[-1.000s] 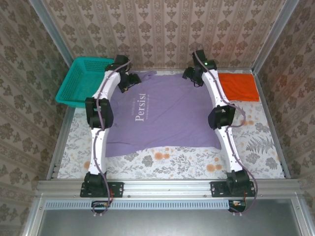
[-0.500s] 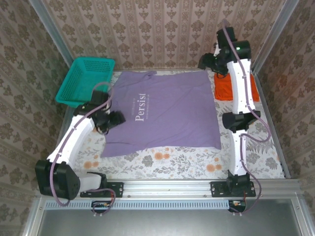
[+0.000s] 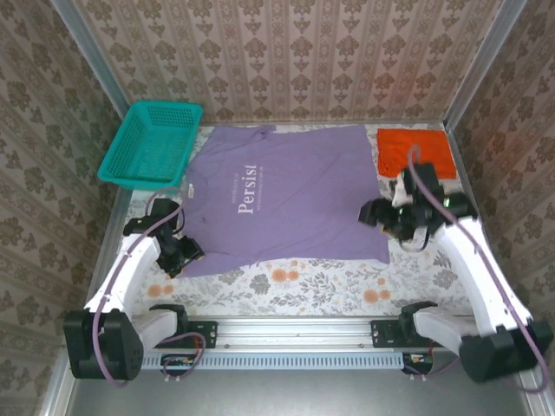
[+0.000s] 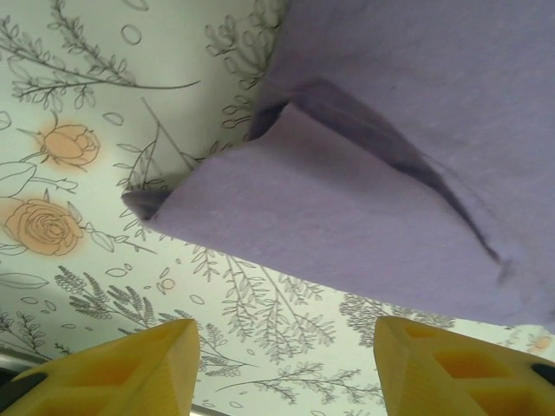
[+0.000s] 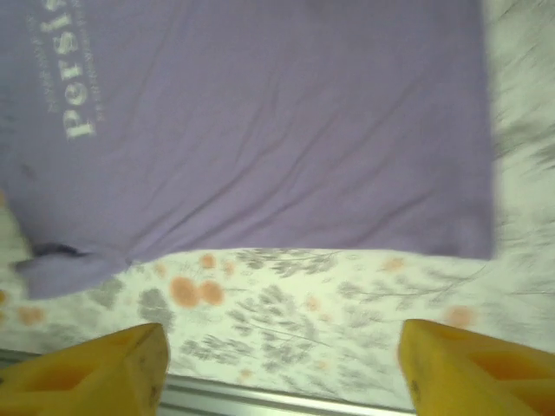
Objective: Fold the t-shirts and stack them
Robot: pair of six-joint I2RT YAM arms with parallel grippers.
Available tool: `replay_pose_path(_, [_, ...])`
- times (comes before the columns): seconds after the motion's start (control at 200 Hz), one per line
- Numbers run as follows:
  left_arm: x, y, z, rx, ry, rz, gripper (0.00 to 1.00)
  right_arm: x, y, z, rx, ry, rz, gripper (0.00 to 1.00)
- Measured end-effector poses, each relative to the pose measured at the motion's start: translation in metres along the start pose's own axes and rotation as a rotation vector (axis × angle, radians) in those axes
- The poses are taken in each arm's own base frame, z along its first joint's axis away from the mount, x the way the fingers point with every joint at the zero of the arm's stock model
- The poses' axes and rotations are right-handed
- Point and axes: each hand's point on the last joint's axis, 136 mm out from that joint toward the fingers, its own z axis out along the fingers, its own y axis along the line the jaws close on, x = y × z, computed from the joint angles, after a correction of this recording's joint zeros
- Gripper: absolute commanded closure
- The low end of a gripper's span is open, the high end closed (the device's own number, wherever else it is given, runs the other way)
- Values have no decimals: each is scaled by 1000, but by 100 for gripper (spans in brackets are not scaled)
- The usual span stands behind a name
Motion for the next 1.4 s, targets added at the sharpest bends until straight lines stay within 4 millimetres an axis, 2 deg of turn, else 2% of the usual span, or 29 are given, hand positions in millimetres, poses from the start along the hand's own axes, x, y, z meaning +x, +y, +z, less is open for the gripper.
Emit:
replay_pose_path(0.07, [4,1,5,-9,12,-9,48,29,-6,30,-57,39,30,38])
replay_pose_path(0.15, [9,2,15,-18,25,-26,51,45,-9,54,-79,68,47,40])
replay_pose_path(0.24, [13,5,27,-21,34,-53,54,47,-3,65,-112,58,48,40])
replay_pose_path(0.41, [12,5,47,-10,34,-116,59,42,15,70,-173,16,29,42])
replay_pose_path(0.55, [7,-1,64,-10,50,-149,74,39,17,76,-176,10,33,43])
replay_pose_path(0.675, [1,-9,67,-5,58,-148,100,39,14,80,-159,12,38,44])
replay_pose_path(0.86, [-10,-20,65,6,51,-139,100,36,11,81,-138,-9,42,45])
replay_pose_path(0.945, [-18,-29,58,17,45,-137,100,35,5,83,-101,-11,50,45])
replay_pose_path(1.2, [-71,-102,26,162,16,-116,100,29,-16,97,77,24,88,46])
replay_pose_path(1.24, [-81,-115,23,181,19,-113,95,27,-18,100,100,25,91,46])
replay_pose_path(1.315, [-100,-138,22,207,26,-109,92,24,-21,105,130,32,101,45])
replay_pose_path(1.37, [-115,-154,25,224,31,-104,76,22,-25,109,152,39,109,45])
replay_pose_path(1.4, [-121,-162,28,232,36,-99,62,21,-27,111,162,42,113,45])
